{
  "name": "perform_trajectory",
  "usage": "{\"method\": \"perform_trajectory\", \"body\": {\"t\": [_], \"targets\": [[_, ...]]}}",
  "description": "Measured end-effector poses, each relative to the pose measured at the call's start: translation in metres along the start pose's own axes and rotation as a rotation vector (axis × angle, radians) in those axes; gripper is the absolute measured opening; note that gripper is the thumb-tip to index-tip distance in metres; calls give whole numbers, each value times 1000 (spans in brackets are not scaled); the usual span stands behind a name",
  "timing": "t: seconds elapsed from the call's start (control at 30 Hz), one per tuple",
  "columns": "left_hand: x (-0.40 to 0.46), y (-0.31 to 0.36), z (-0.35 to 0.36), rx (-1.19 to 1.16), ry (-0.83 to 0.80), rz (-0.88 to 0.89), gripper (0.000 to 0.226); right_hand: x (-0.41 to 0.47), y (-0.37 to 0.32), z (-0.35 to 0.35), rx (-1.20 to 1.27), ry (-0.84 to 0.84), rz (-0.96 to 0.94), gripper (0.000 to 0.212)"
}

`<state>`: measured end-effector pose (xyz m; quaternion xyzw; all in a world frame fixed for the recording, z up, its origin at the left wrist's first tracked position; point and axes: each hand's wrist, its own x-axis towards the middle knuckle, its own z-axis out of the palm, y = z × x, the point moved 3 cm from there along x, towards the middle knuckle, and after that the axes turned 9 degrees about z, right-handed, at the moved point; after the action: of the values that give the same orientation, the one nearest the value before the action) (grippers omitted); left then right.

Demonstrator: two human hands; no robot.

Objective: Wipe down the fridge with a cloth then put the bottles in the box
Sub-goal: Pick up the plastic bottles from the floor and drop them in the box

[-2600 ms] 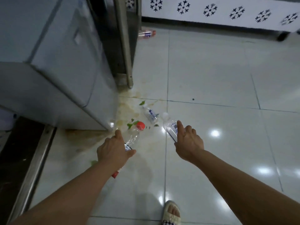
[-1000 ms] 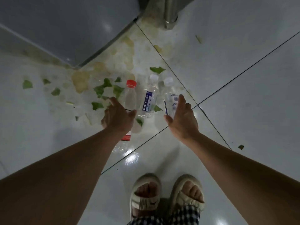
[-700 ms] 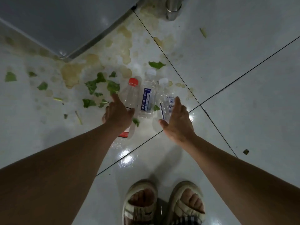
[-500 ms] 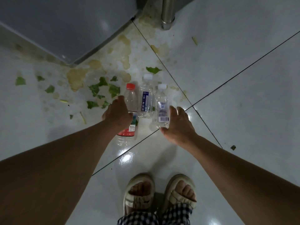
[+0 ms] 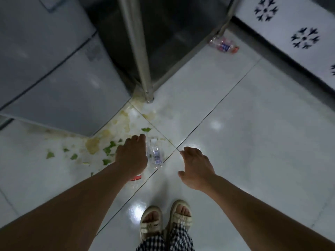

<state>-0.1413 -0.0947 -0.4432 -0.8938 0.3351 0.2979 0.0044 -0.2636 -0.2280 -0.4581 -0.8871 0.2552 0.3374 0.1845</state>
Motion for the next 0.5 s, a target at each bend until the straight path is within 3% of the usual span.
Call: {"method": "perform_trajectory", "body": {"t": [0.23,0.5], "targets": [[-12,92,-85,72,-53,127,51,-53,63,-102,43,92,95,58],[46,216,-122,74,-63,190,50,-38,192,-188,71,140,142,57]]}}
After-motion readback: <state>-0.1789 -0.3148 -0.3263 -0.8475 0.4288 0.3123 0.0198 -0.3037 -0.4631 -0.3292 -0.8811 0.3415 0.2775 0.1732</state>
